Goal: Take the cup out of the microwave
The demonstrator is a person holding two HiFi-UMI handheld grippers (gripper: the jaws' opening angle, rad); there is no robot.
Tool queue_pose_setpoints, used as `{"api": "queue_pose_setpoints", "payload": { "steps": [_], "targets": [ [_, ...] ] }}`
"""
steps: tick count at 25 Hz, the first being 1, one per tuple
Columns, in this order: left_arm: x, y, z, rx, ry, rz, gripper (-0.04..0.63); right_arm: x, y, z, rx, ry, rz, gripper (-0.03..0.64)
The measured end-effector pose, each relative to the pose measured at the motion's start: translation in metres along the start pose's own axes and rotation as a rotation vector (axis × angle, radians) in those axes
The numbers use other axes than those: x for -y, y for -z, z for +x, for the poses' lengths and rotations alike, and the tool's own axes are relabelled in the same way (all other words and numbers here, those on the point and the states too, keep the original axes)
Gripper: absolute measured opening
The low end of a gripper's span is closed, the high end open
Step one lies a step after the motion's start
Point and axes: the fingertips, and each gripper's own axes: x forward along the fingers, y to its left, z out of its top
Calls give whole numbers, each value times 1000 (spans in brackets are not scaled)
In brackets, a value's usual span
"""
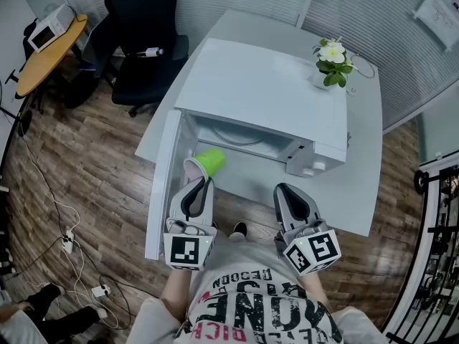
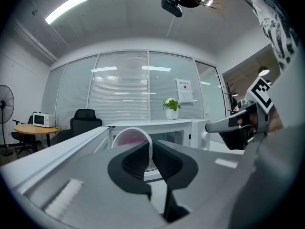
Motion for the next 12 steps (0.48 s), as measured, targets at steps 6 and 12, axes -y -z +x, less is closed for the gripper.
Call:
{"api": "queue_pose_setpoints", "payload": {
  "steps": [6, 12],
  "targets": [
    [-3, -7, 2, 26, -6, 15, 32, 2, -15, 2, 3, -22, 3, 28],
    [-4, -19, 11, 48, 3, 32, 32, 6, -52, 13, 13, -14, -22, 28]
  ]
}}
